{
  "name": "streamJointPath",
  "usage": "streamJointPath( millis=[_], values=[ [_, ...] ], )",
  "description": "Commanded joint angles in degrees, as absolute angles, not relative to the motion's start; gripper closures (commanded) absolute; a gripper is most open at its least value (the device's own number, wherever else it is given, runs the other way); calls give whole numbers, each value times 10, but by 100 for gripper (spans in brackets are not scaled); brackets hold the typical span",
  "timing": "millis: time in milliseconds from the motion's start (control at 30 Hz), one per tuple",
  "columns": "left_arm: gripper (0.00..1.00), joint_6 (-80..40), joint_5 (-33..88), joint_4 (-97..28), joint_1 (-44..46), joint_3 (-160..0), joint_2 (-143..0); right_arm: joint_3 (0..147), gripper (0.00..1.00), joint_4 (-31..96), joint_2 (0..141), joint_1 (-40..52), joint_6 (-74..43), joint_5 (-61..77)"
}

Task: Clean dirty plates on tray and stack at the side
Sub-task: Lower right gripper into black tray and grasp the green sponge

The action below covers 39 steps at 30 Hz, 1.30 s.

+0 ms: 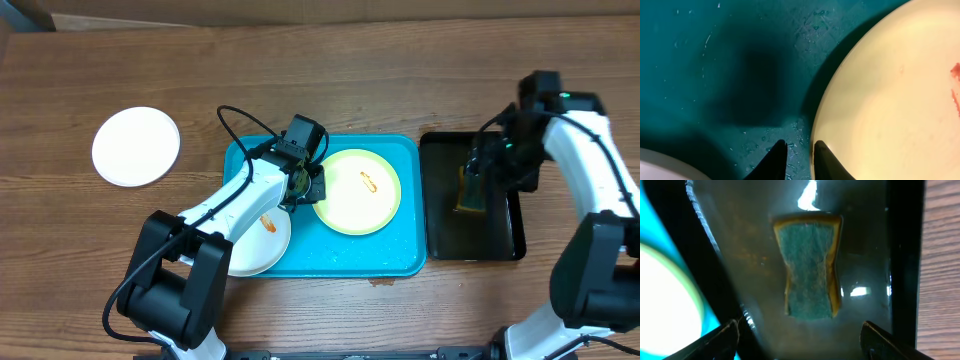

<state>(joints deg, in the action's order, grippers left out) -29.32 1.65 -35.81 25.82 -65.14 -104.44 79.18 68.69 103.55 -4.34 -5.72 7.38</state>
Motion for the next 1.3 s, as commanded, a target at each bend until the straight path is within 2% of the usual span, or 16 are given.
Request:
streamJointPath(
  millis=[0,367,400,433,500,567,633,700,767,800,1267],
  values=[
    [78,-281,15,-360,257,-654,-1050,759,21,658,1030,-19,-78,20],
    [78,-283,15,-360,257,-654,-1050,619,23,495,1030,6,-77,20],
    [78,-283,15,-360,257,-654,-1050,607,32,481,1030,6,-77,20],
    [77,-283,15,-360,257,-654,-1050,601,45,476,1030,6,-77,20],
    [78,-283,15,-360,257,-654,-1050,594,77,478,1030,6,-77,20],
    [77,-283,15,-360,257,-654,-1050,594,92,487,1030,6,-77,20],
    [75,-283,15,-360,257,-654,-1050,594,89,489,1030,6,-77,20],
    [75,-283,15,-360,257,-654,-1050,597,63,486,1030,6,-77,20],
    [75,-283,15,-360,257,-654,-1050,602,47,478,1030,6,-74,20],
    [75,-283,15,-360,257,-654,-1050,606,44,475,1030,6,-74,20],
    [74,-283,15,-362,257,-654,-1050,610,41,421,1030,6,-75,-6]
  ],
)
